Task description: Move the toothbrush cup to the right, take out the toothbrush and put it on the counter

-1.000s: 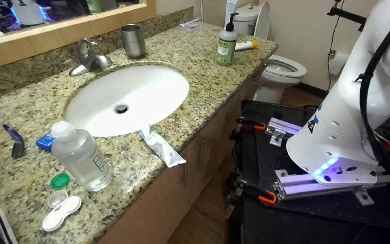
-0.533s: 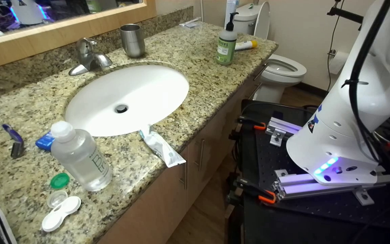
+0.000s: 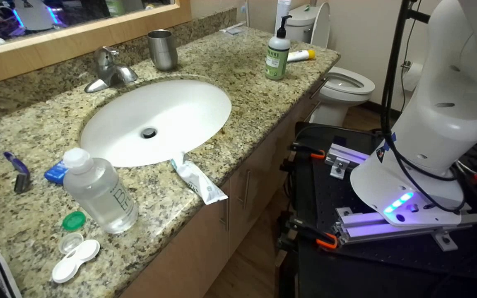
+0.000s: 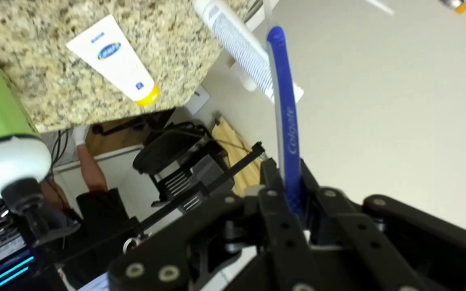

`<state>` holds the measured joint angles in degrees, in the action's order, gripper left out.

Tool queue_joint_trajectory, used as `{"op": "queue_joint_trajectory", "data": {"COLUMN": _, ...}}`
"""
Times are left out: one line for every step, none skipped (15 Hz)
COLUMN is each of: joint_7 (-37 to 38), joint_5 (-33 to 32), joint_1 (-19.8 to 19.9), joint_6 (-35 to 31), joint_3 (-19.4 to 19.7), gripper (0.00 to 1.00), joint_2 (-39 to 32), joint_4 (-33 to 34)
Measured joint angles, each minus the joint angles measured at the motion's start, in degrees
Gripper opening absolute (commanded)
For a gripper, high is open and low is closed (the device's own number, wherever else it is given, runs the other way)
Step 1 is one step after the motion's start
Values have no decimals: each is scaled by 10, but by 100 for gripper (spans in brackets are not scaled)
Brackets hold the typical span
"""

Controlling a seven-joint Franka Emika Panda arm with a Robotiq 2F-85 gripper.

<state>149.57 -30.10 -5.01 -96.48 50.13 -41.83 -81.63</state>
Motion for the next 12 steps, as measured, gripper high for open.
{"op": "queue_joint_trajectory", "data": {"joint_7": 0, "joint_5": 18, "joint_1": -15, "joint_6": -25, "joint_3": 10, "gripper": 3, "joint_2": -10, "joint_4": 0}}
{"op": "queue_joint_trajectory", "data": {"joint_7": 0, "joint_5": 36, "joint_1": -26, "joint_6": -43, "joint_3": 16, "gripper": 3, "joint_2": -17, "joint_4": 0}}
{"op": "queue_joint_trajectory", "data": {"joint_7": 0, "joint_5": 52, "joint_1": -32, "joint_6": -57, "joint_3": 17, "gripper": 3, "joint_2": -20, "joint_4": 0}}
{"op": "queue_joint_trajectory", "data": {"joint_7": 0, "joint_5": 67, "joint_1": -36, "joint_6": -66, "joint_3": 17, "gripper": 3, "joint_2": -21, "joint_4": -2}}
{"op": "queue_joint_trajectory", "data": {"joint_7": -1, "joint_5": 80, "joint_1": -37, "joint_6": -70, "joint_3": 17, "gripper": 3, "joint_2": -21, "joint_4": -4}}
{"op": "queue_joint_trajectory", "data": {"joint_7": -1, "joint_5": 90, "joint_1": -37, "joint_6": -72, "joint_3": 17, "gripper": 3, "joint_2": -20, "joint_4": -7}}
{"op": "queue_joint_trajectory", "data": {"joint_7": -1, "joint_5": 97, "joint_1": -37, "joint_6": -72, "joint_3": 18, "gripper": 3, "joint_2": -19, "joint_4": -13}}
{"op": "queue_joint_trajectory", "data": {"joint_7": -1, "joint_5": 101, "joint_1": -36, "joint_6": -72, "joint_3": 22, "gripper": 3, "joint_2": -17, "joint_4": -19}}
{"op": "queue_joint_trajectory", "data": {"joint_7": -1, "joint_5": 105, "joint_1": -35, "joint_6": -72, "joint_3": 26, "gripper": 3, "joint_2": -15, "joint_4": -26}}
{"op": "queue_joint_trajectory", "data": {"joint_7": -1, "joint_5": 109, "joint_1": -32, "joint_6": -73, "joint_3": 29, "gripper": 3, "joint_2": -12, "joint_4": -35}}
{"op": "queue_joint_trajectory", "data": {"joint_7": -3, "joint_5": 114, "joint_1": -27, "joint_6": -75, "joint_3": 30, "gripper": 3, "joint_2": -6, "joint_4": -44}}
{"op": "queue_joint_trajectory", "data": {"joint_7": -4, "joint_5": 120, "joint_1": -22, "joint_6": -79, "joint_3": 30, "gripper": 3, "joint_2": -2, "joint_4": -53}}
